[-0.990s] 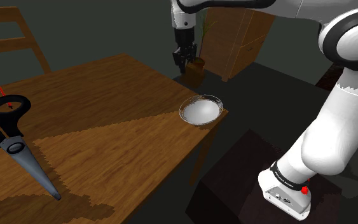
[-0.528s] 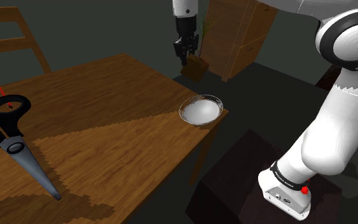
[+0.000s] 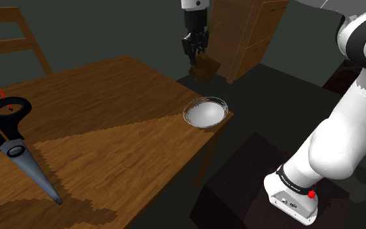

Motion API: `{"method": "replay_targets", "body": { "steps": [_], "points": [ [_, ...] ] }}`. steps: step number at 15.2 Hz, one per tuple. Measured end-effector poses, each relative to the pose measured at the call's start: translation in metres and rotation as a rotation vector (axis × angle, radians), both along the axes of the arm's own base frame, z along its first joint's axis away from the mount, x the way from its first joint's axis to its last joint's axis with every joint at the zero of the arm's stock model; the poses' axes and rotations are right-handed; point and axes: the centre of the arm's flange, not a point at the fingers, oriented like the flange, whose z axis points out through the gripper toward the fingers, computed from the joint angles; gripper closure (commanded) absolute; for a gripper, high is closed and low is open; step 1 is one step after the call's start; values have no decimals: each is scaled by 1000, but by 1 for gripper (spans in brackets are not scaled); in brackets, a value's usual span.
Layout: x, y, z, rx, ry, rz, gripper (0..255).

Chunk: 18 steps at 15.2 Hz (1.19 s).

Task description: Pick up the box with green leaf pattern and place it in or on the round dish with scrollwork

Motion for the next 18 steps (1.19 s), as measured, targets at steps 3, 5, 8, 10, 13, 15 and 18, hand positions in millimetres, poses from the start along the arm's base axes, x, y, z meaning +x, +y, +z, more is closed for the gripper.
{"method": "replay_targets", "body": {
  "steps": [3,5,8,10,13,15,18],
  "points": [
    [-36,17,1,1,0,0,255],
    [-57,31,7,0,0,0,255],
    [-95,44,9,0,0,0,255],
    [-109,53,9,0,0,0,255],
    [-114,56,-4,0,0,0,255],
    [-115,56,-14,0,0,0,255],
    [-115,56,-31,0,1,0,255]
  ]
}}
